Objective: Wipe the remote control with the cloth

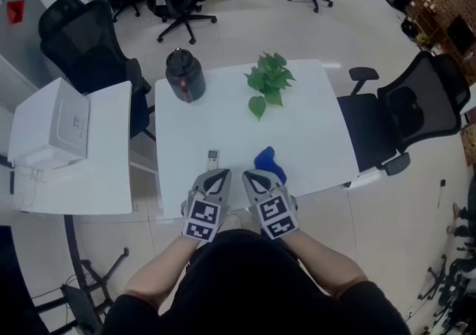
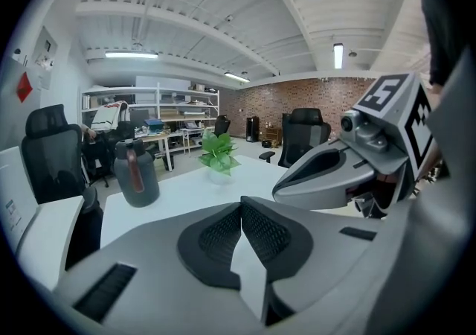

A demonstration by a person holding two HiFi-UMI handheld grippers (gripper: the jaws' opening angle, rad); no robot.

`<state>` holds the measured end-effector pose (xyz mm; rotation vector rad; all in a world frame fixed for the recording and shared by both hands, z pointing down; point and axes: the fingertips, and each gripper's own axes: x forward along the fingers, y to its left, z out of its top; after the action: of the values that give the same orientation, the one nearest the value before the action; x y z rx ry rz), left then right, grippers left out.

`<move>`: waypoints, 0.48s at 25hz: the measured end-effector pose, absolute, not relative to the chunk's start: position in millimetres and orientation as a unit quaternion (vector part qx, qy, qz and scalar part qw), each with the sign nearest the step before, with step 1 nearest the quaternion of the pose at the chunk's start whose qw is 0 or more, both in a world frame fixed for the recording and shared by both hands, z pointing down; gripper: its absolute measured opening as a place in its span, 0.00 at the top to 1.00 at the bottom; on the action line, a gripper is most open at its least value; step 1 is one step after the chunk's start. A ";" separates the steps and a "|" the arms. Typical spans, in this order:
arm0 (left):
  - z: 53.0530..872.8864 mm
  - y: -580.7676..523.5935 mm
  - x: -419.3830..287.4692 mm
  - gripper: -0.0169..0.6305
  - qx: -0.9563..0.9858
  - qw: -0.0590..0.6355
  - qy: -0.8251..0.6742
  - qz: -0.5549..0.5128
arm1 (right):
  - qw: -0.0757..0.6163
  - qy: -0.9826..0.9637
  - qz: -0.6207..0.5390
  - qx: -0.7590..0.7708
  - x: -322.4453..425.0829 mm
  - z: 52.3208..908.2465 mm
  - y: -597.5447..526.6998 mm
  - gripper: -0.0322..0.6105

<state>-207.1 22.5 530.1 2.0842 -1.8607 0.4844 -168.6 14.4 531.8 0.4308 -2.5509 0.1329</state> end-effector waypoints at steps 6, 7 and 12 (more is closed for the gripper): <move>533.5 23.9 -203.7 0.97 0.732 0.152 -0.641 0.175 | 0.279 -0.945 0.046 0.161 -170.1 535.1 19.2 0.94; 534.1 24.1 -203.6 0.97 0.733 0.152 -0.640 0.176 | 0.280 -0.945 0.047 0.162 -170.6 535.4 19.6 0.94; 537.7 25.6 -201.5 0.97 0.734 0.157 -0.636 0.179 | 0.280 -0.944 0.048 0.166 -169.5 536.1 19.6 0.94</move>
<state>-201.5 25.6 537.7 2.1005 -1.8211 0.5130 -169.5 19.6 536.1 0.4452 -2.5318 0.1286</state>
